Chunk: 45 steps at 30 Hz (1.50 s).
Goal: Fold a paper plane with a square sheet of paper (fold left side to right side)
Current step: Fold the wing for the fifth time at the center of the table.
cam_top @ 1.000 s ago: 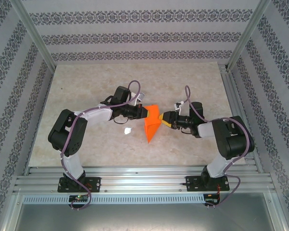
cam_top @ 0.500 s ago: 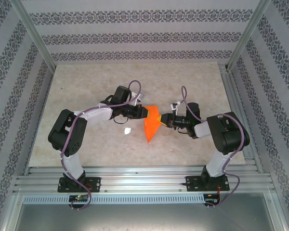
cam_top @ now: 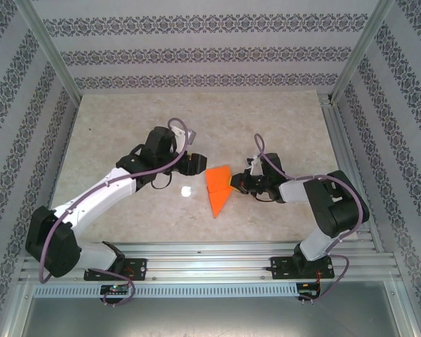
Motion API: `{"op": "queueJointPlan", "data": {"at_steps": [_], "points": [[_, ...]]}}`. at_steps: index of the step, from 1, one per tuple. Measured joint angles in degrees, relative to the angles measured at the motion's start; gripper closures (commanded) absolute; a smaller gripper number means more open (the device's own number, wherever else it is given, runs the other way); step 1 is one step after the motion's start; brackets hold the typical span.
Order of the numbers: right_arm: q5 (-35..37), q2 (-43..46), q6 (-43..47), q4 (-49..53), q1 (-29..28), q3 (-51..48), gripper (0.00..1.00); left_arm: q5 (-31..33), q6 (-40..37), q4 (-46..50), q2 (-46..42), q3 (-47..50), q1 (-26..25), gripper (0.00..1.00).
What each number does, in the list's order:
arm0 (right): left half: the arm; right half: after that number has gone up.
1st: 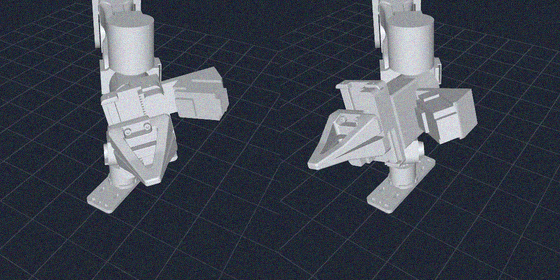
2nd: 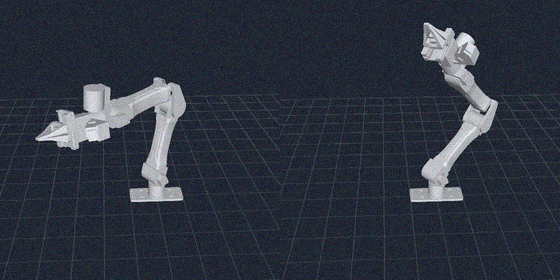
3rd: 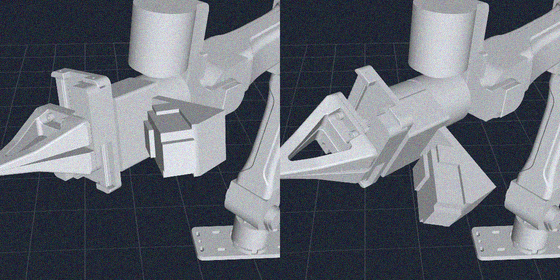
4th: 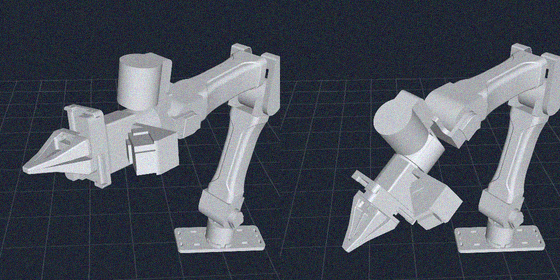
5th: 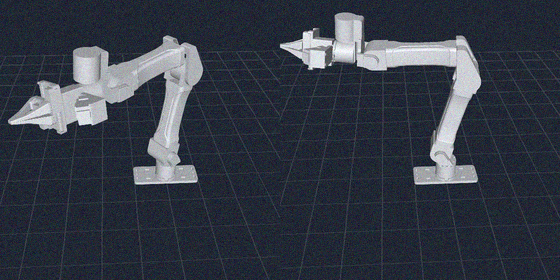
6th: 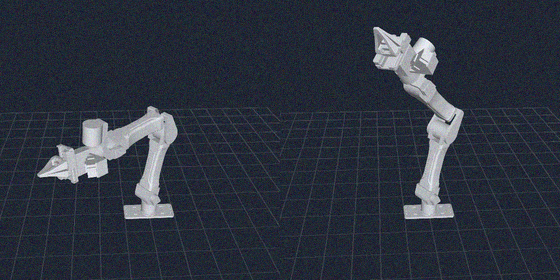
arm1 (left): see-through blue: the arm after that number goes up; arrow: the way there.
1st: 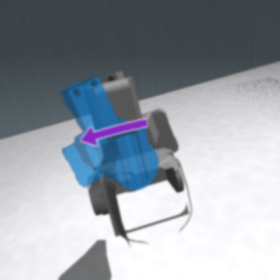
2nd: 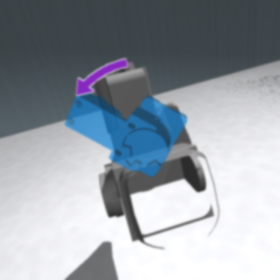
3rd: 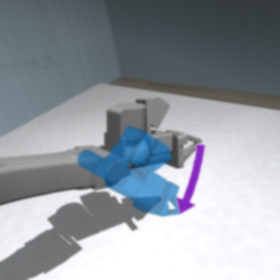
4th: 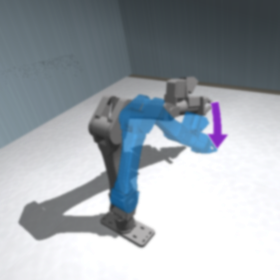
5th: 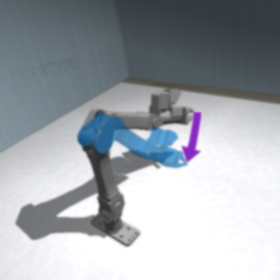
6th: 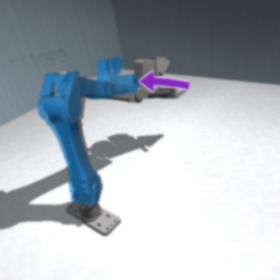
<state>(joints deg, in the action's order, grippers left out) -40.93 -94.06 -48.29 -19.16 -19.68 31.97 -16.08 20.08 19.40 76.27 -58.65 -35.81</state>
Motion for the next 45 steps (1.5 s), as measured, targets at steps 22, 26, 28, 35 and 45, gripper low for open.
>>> {"op": "queueJointPlan", "data": {"at_steps": [22,26,28,35,45], "points": [[15.7,5.2,-9.3,13.2,-2.8,2.5,1.00,23.6,-6.4,-4.3,22.8,0.5,-24.1,0.31],[15.8,5.3,-10.3,13.3,-3.2,2.5,1.00,24.7,-6.6,-4.7,25.2,-1.3,-24.2,0.34],[15.8,5.3,-10.6,13.4,-3.5,2.5,1.00,25.7,-6.8,-4.8,26.4,-2.2,-24.3,0.37],[16.1,5.3,-11.5,13.6,-3.9,2.5,1.00,28.9,-7.2,-5.0,28.4,-3.6,-24.3,0.60],[16.8,5.3,-11.8,14.0,-4.0,2.6,0.86,29.5,-7.7,-5.0,28.8,-3.7,-24.3,0.92]]}}
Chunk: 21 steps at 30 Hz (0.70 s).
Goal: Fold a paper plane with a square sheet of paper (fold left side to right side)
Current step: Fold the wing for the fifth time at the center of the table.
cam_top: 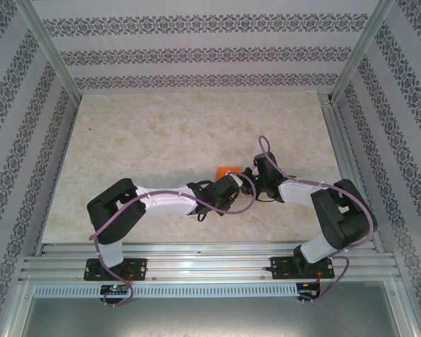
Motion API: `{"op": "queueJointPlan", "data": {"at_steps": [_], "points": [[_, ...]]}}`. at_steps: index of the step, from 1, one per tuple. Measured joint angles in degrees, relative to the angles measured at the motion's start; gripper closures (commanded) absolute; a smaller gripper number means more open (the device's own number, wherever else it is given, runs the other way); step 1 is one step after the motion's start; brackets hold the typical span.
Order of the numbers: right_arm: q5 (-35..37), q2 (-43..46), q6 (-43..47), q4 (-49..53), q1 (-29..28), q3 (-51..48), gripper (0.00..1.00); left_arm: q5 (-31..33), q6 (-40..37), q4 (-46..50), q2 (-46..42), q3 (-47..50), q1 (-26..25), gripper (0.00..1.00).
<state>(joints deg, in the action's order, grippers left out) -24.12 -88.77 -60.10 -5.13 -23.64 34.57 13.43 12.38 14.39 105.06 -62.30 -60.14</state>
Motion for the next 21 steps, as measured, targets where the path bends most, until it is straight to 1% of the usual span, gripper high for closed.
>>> {"op": "queueJointPlan", "data": {"at_steps": [2,8,11,13,16,20,21], "points": [[0.1,0.0,0.1,0.4,0.0,0.0,0.81,0.0,0.0,-0.1,0.3,0.0,0.0,0.94],[0.1,0.6,1.3,2.1,0.8,0.2,0.61,-0.7,-0.1,-0.3,0.3,0.0,0.0,0.96],[-0.4,3.7,3.5,4.3,2.9,0.2,0.54,-1.9,0.0,-0.3,0.6,0.2,0.5,1.00],[-0.7,6.9,5.4,5.8,5.3,0.2,0.51,-3.7,0.3,-0.7,0.6,0.7,1.3,1.00],[-1.2,10.6,8.5,7.0,9.0,0.2,0.51,-6.9,1.1,-2.4,0.5,2.6,3.5,1.00],[-2.7,11.3,12.3,7.5,12.3,0.2,0.65,-12.9,2.8,-5.7,-1.4,6.8,8.0,1.00],[-3.4,10.8,12.8,7.3,12.8,0.2,0.65,-14.2,3.4,-6.5,-2.1,7.6,8.9,1.00]]}}
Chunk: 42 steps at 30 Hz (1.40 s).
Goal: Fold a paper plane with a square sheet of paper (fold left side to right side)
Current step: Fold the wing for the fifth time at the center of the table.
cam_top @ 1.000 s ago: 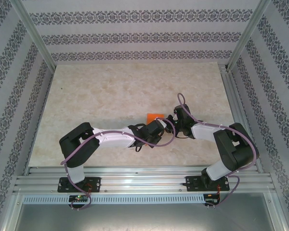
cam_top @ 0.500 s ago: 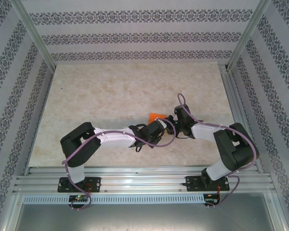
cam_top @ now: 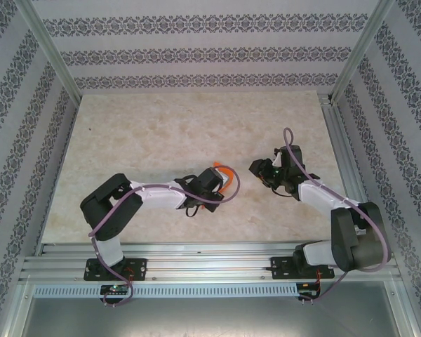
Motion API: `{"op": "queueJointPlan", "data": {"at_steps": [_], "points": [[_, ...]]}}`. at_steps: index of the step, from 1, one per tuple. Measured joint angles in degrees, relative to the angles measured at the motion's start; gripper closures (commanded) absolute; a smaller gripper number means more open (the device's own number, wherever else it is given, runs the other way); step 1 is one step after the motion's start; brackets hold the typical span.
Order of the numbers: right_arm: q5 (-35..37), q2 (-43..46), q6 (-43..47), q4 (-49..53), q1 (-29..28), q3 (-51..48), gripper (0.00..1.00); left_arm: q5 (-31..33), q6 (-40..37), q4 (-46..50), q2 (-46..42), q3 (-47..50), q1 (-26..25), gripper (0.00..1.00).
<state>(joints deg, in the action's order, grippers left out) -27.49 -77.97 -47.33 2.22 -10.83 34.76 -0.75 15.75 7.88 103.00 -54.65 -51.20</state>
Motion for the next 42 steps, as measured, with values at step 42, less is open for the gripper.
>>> {"op": "queueJointPlan", "data": {"at_steps": [42], "points": [[-1.4,-25.9,-8.7,-0.8,-11.2,19.4,0.64,-24.6,12.3,-23.1,-3.0,12.4,14.3,1.00]]}}
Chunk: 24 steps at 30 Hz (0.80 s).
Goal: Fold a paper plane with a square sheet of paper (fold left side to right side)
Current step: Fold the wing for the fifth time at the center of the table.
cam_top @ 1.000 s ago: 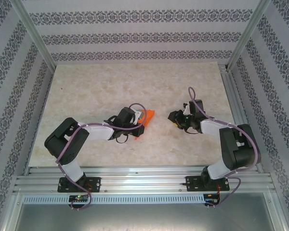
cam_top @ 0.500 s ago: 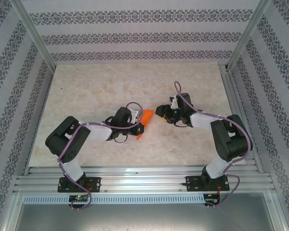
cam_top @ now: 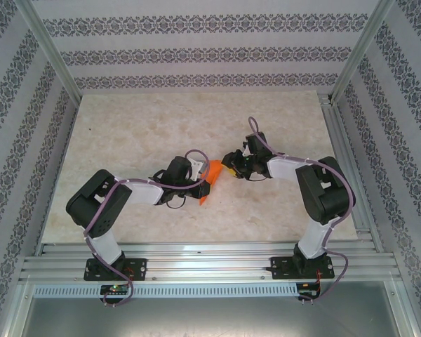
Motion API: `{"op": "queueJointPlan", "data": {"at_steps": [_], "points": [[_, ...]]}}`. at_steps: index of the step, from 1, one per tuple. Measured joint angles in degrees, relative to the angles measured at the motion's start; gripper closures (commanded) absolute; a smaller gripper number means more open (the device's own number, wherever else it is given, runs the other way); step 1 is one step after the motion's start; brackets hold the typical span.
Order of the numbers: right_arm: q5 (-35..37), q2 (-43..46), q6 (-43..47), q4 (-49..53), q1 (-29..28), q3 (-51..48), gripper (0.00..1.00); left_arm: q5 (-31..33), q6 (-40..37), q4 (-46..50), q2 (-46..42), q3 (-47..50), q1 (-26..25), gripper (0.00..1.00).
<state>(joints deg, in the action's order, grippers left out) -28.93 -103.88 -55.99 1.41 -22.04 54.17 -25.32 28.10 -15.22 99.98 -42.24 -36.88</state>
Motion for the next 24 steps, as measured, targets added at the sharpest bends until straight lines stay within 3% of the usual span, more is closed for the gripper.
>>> {"op": "queueJointPlan", "data": {"at_steps": [4,8,11,18,24], "points": [[0.5,-1.5,-0.8,1.5,-0.8,1.2,0.73,-0.2,-1.5,0.0,0.0,0.0,-0.3,1.00],[0.6,-2.3,-1.4,2.1,-1.2,2.0,0.87,-0.2,-2.8,0.2,0.0,0.0,-0.8,1.00],[0.6,-2.4,-1.6,2.1,-1.2,2.1,1.00,-0.2,-3.7,0.3,0.0,-0.1,-0.8,0.94],[0.6,-2.4,-1.4,3.2,-1.2,2.2,1.00,0.4,-5.8,3.4,0.0,-2.0,-2.2,0.62],[0.6,-2.4,-1.4,4.2,-1.6,2.3,1.00,3.2,-8.0,7.6,0.0,-5.8,-4.0,0.50]]}}
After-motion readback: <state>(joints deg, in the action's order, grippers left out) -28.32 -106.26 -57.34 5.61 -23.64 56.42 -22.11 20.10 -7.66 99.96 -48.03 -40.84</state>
